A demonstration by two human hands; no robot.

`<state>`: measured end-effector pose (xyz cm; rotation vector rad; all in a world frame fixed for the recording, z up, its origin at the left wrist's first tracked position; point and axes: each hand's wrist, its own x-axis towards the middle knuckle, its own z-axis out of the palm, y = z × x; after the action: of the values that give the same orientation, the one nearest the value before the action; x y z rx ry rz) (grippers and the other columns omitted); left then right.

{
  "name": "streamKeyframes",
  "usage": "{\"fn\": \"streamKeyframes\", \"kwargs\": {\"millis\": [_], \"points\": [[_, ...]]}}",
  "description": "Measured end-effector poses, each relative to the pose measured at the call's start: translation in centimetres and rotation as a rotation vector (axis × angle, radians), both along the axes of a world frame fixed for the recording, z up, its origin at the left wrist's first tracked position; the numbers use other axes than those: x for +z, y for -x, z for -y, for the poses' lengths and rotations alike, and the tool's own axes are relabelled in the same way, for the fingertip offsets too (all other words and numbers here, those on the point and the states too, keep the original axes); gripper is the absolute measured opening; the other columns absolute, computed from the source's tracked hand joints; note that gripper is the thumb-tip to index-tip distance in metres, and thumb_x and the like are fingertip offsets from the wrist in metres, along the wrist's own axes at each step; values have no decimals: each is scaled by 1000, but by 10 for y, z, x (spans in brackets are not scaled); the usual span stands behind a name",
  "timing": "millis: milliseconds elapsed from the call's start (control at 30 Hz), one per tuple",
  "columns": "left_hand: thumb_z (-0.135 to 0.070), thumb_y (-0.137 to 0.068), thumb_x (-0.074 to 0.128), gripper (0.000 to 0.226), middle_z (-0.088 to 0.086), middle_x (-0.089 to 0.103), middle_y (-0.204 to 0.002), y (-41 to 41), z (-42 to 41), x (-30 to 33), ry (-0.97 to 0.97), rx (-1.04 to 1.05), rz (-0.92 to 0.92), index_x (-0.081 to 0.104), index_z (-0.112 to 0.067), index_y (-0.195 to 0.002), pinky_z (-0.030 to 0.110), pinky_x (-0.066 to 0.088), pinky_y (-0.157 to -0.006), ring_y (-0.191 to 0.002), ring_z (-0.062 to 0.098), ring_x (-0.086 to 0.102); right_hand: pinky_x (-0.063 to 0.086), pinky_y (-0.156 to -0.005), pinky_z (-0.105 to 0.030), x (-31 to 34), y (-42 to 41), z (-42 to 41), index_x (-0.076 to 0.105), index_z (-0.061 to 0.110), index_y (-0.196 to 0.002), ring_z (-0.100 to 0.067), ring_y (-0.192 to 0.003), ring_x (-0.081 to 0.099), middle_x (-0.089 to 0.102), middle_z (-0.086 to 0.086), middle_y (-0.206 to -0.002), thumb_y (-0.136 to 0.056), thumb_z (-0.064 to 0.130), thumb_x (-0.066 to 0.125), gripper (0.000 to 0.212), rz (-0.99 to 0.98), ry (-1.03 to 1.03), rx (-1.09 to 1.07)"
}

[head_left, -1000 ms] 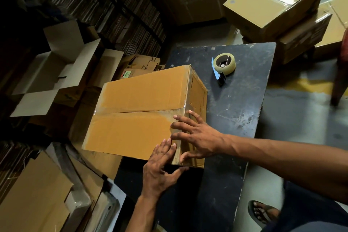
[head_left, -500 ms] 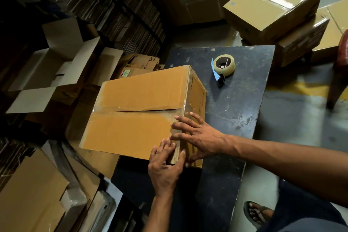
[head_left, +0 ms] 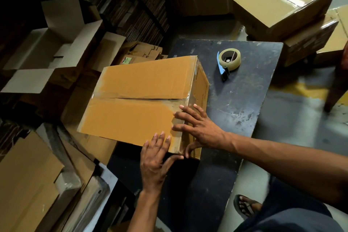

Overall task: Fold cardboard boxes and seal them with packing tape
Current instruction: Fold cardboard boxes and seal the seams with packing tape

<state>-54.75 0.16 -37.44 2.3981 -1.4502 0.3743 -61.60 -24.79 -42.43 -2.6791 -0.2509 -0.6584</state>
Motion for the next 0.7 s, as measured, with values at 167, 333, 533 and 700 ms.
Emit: {"fn": "streamKeyframes", "kwargs": {"millis": [167,333,533,700], "points": [[-57,-93,64,56,1,60,-145,-11,2,9,-5,-39,86,65,-24,-138,54,49,-102,-137,19,56,10,-120,-71,10,4,2,47,37,-149,-28,-159,9,35,-5,-164,-74,94,49,94,12,-45,-15],[-59,-98,58,51,1,63,-141,-13,2,15,15,-70,75,67,-24,-134,51,48,-101,-135,18,58,21,-116,-70,3,2,-8,54,35,-144,-31,-158,14,40,-4,-161,-84,81,55,76,75,-79,-44],[-44,-103,57,39,-2,59,-146,-19,-1,21,17,-96,-35,67,-25,-136,51,45,-103,-141,12,51,12,-120,-70,6,5,1,49,34,-150,-30,-159,8,30,-3,-167,-85,82,54,80,42,-62,-7],[-36,-99,65,25,-7,71,-127,-2,13,26,182,136,-152,80,-25,-116,49,48,-100,-127,1,61,21,-117,-69,9,6,-1,56,34,-146,-31,-158,15,35,-2,-165,-85,77,61,74,76,-52,2]]}}
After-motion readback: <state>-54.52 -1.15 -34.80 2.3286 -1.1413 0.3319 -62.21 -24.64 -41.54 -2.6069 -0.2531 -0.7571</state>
